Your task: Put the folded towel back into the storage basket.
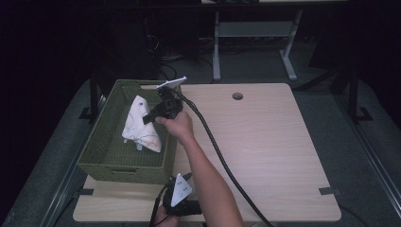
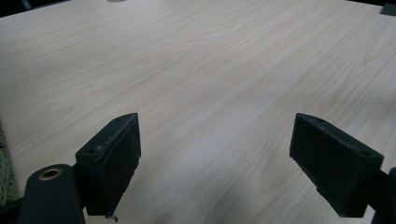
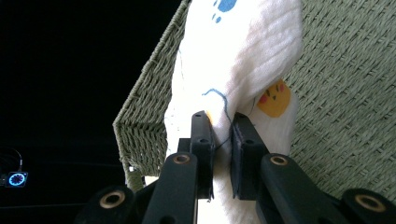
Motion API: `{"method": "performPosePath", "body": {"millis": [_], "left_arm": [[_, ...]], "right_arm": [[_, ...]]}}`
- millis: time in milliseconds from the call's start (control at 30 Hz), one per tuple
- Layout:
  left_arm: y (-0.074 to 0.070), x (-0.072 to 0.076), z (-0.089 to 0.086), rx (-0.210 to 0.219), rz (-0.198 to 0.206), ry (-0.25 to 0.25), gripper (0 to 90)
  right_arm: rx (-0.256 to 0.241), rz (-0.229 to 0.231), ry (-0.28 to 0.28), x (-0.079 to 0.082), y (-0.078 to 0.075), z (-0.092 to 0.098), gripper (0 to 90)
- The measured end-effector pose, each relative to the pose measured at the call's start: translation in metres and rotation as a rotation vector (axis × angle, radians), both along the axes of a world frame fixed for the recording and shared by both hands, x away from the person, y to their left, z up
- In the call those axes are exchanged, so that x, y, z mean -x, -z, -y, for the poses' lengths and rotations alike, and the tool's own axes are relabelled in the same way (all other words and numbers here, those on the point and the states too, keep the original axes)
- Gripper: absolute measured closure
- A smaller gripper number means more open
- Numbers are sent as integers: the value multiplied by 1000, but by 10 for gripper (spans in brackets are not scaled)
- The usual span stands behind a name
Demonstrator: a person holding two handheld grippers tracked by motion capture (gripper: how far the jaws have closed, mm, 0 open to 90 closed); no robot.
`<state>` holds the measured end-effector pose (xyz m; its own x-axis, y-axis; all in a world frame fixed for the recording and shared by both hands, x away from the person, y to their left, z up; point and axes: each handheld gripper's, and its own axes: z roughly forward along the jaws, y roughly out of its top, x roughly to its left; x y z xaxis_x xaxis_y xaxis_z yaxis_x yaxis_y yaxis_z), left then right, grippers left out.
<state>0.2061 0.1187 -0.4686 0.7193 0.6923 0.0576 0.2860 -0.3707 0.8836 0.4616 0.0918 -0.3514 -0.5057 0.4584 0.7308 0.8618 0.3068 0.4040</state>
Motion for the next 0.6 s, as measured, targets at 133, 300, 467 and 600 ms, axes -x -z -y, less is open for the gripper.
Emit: {"method": "performPosePath", "body": {"millis": [133, 300, 467, 600], "left_arm": [[0, 0, 0, 3, 0, -1, 167], [0, 0, 0, 1, -1, 0, 167], [0, 0, -1, 4, 0, -3, 167], [0, 0, 0, 1, -1, -2, 167]], "right_arm": [[10, 4, -1, -1, 2, 0, 809], [14, -4, -11, -3, 4, -1, 705], [37, 6, -10, -3, 7, -3, 654], [55, 11, -14, -3, 6, -1, 655]]}}
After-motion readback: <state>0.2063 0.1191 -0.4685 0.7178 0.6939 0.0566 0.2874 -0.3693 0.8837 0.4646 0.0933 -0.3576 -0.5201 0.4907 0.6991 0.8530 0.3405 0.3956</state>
